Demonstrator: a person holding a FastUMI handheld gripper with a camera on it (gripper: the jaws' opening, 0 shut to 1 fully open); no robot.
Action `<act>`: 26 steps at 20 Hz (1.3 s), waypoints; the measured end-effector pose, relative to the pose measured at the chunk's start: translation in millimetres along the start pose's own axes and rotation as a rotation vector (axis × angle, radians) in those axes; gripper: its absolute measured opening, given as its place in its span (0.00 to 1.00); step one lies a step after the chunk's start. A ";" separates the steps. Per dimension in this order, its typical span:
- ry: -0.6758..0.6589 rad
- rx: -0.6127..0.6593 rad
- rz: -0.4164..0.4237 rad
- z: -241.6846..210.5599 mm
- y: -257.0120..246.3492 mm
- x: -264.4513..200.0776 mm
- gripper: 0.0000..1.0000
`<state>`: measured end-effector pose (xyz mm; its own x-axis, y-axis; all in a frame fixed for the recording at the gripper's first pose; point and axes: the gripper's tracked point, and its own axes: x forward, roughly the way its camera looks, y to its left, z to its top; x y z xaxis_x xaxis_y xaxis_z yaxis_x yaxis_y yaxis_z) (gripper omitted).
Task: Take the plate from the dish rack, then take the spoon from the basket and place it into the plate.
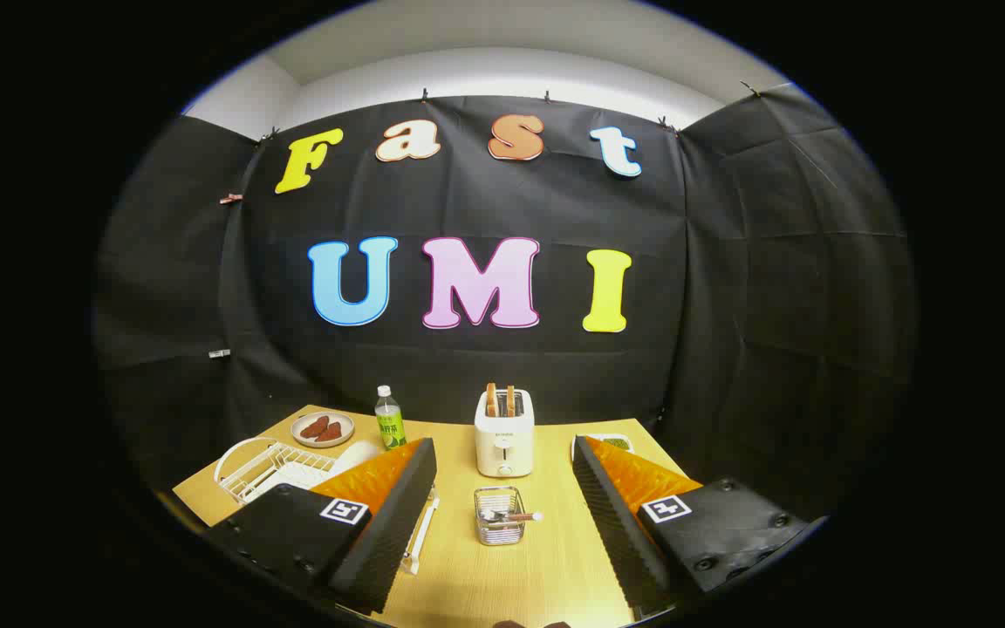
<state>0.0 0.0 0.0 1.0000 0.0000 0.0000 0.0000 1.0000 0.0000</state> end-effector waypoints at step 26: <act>0.047 -0.021 -0.002 -9.7 13.8 31.1 0.98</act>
<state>31.1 13.8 -9.7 0.9989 -0.0027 -0.0474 0.0017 0.9998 -0.0211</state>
